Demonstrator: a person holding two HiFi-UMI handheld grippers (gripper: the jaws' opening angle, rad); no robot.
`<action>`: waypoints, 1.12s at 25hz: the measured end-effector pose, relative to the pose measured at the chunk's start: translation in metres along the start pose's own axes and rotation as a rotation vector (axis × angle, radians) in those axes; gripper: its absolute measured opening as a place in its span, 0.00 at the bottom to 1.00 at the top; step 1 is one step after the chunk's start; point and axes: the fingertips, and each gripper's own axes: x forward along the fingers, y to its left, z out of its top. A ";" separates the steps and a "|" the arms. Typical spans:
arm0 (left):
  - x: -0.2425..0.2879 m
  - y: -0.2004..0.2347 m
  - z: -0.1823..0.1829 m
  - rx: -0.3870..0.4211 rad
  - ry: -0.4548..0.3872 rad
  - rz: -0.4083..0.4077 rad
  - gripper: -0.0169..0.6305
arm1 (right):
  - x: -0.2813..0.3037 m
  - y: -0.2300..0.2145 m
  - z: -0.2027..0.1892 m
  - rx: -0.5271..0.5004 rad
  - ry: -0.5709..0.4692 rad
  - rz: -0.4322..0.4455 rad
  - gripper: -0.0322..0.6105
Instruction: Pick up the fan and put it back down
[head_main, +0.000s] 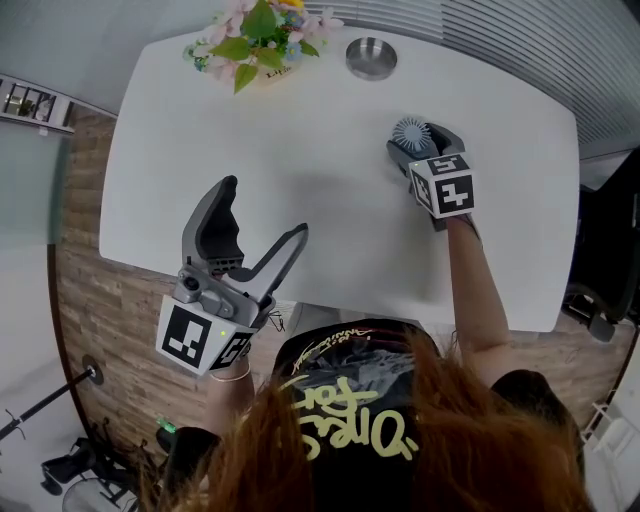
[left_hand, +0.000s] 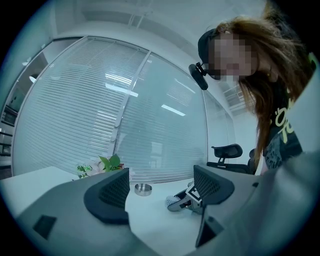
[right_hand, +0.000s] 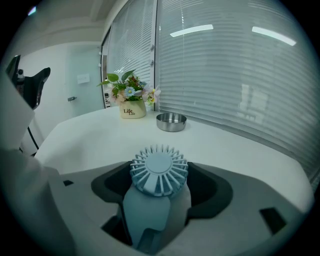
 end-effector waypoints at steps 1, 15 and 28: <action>0.001 -0.001 0.000 0.000 0.000 -0.004 0.64 | 0.001 0.000 -0.001 0.008 0.009 0.007 0.58; 0.005 -0.021 0.017 0.030 -0.031 -0.041 0.64 | -0.045 0.011 0.039 0.002 -0.130 0.044 0.59; 0.036 -0.054 0.034 0.066 -0.062 -0.157 0.64 | -0.162 0.017 0.095 -0.042 -0.452 0.015 0.59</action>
